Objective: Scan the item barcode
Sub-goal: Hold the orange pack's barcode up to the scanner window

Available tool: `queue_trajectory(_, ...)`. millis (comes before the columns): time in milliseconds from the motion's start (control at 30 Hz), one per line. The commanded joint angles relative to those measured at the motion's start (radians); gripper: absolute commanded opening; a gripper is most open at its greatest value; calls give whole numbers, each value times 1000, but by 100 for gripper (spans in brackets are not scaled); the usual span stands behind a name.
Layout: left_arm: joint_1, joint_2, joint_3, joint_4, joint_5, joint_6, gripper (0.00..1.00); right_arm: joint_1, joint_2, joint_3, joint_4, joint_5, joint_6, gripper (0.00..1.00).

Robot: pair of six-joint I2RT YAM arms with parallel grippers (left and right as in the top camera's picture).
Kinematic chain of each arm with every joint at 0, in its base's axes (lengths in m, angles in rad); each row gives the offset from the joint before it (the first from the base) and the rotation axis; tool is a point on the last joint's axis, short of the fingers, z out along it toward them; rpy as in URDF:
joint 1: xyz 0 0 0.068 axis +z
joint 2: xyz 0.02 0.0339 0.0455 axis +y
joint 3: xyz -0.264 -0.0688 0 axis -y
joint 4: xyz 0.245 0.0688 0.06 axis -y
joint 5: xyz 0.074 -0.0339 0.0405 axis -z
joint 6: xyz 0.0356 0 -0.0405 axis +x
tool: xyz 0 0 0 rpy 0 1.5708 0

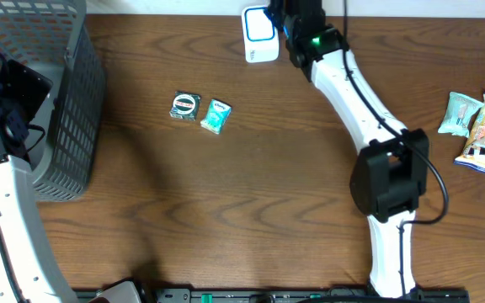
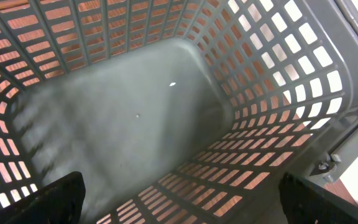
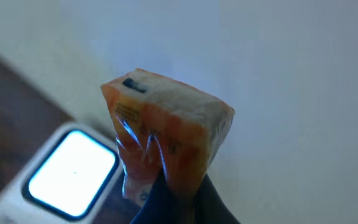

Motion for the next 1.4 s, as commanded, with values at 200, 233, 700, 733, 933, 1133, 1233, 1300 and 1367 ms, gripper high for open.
queue_trajectory(200,3,0,6,0,-9,-5,98,11,103,12,8,-29,-305,1)
queue_trajectory(233,3,0,6,0,-9,-5,98,10,104,12,8,-30,-305,1)
queue_trajectory(700,3,0,6,0,-9,-5,98,16,138,11,-10,37,-488,1)
queue_trajectory(733,3,0,6,0,-9,-5,98,16,138,11,-9,38,-489,1)
queue_trajectory(933,3,0,6,0,-9,-5,98,14,138,11,-33,27,-488,1)
queue_trajectory(1133,3,0,6,0,-9,-5,98,7,137,11,-30,33,-395,1)
queue_trajectory(1233,3,0,6,0,-9,-5,98,-24,135,11,-7,117,-354,1)
queue_trajectory(1300,3,0,6,0,-9,-5,98,-60,133,11,22,217,-319,1)
queue_trajectory(1367,3,0,6,0,-9,-5,97,-110,126,11,32,325,-241,1)
